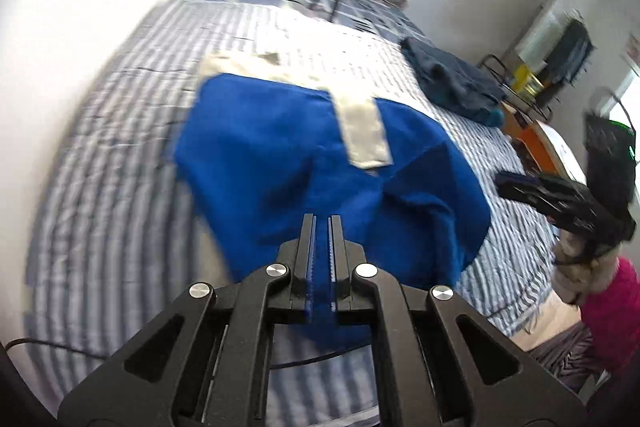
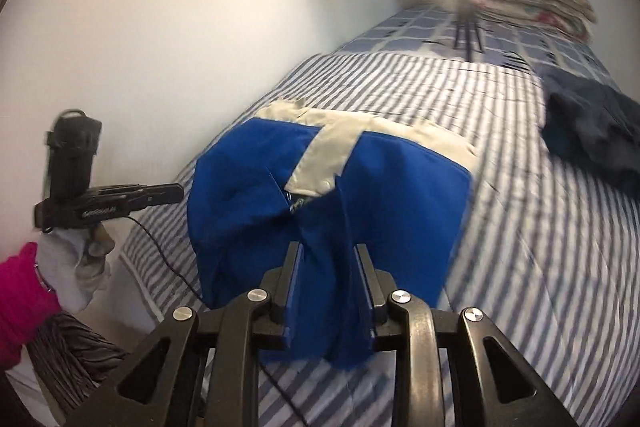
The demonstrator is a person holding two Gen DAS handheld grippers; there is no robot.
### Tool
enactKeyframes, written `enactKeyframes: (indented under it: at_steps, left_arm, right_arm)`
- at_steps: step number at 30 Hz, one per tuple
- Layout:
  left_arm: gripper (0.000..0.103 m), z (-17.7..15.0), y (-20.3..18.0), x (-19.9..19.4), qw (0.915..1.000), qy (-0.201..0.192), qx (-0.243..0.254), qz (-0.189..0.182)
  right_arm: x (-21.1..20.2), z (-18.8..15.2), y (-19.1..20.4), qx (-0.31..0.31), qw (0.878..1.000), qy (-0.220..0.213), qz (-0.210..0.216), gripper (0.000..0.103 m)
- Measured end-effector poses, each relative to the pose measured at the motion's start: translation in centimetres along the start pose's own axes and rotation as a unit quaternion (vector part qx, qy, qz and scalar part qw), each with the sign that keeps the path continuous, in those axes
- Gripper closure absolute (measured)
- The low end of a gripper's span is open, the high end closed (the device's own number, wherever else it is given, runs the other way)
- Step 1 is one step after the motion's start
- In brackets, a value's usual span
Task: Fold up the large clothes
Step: 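Lower the collar onto the bundle and open both tools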
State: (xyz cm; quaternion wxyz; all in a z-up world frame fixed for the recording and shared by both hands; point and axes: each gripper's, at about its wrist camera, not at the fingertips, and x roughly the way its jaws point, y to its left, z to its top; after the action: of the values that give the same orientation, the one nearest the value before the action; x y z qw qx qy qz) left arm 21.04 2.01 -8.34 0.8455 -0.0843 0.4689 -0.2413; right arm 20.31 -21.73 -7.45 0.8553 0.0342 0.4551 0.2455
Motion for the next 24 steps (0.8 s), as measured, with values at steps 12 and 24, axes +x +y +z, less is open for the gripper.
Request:
enactKeyframes:
  at_steps: [12,24]
  left_arm:
    - [0.102,-0.4,1.7,6.3,0.9974,0.065,-0.011,0.029]
    - [0.101,10.2,1.1,3.6,0.9975,-0.007,0.030,0.063]
  right_arm:
    - [8.9,1.8,-4.0,-0.033,0.991,0.073,-0.109,0.090]
    - [3.0,6.3,-5.2,-0.002,0.998,-0.006,-0.062,0.080]
